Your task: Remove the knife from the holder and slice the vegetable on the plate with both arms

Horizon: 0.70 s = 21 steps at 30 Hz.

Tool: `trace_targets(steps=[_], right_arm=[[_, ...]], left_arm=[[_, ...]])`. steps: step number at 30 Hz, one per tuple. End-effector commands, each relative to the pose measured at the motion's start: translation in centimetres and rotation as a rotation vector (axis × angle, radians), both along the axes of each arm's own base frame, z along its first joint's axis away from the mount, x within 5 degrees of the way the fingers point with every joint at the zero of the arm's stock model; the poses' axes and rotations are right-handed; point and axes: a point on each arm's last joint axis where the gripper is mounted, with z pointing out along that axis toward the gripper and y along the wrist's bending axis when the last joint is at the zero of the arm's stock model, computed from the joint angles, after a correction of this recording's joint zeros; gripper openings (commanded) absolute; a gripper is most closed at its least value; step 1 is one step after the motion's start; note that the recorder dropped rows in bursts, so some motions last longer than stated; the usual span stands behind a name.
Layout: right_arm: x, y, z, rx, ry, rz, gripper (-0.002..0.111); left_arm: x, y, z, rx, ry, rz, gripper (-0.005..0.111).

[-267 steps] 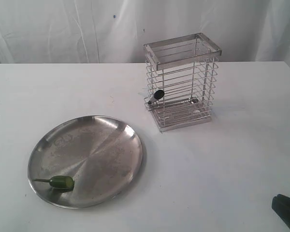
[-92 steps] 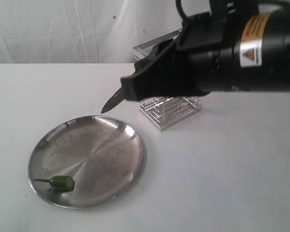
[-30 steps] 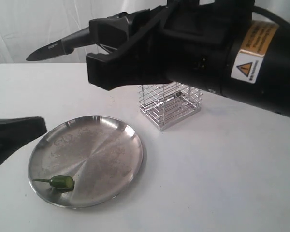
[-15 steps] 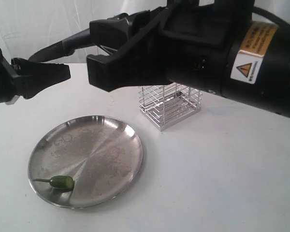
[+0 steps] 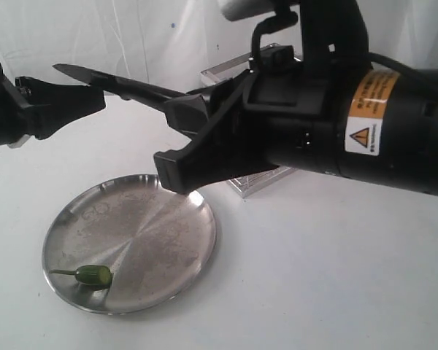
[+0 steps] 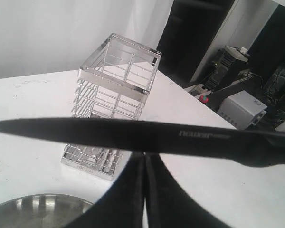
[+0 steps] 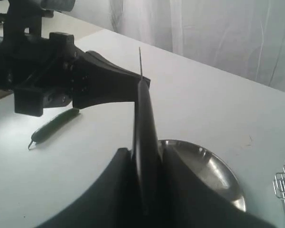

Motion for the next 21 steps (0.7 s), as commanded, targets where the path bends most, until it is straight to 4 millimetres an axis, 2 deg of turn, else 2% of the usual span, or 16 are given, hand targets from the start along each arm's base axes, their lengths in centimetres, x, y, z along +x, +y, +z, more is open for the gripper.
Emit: trace_targets(steps=[1,14,17,21], right_arm=[[0.0,-0.2,-0.1,-0.051,0.012,-0.006,0.000],[0.1,-0.1,-0.7,-0.078,0.043,-0.015,0.000],[0.0,-0.3,-1.3,-0.107,0.065,-0.020,0.000],[-0.2,-0.1,-2.5,-0.050,0.048,0.001,0.000]], left_arm=[[-0.1,-0.2,0.4,-0.024,-0.014,-0.011,0.000],[-0.4,-0.5,0.4,-0.015,-0.019,-0.051,0.000],[-0.7,-0.5,0.3,0.014,0.000,-0.069,0.000],[-1.4,-0.6,0.4,0.045,0.007,-0.093,0.000]])
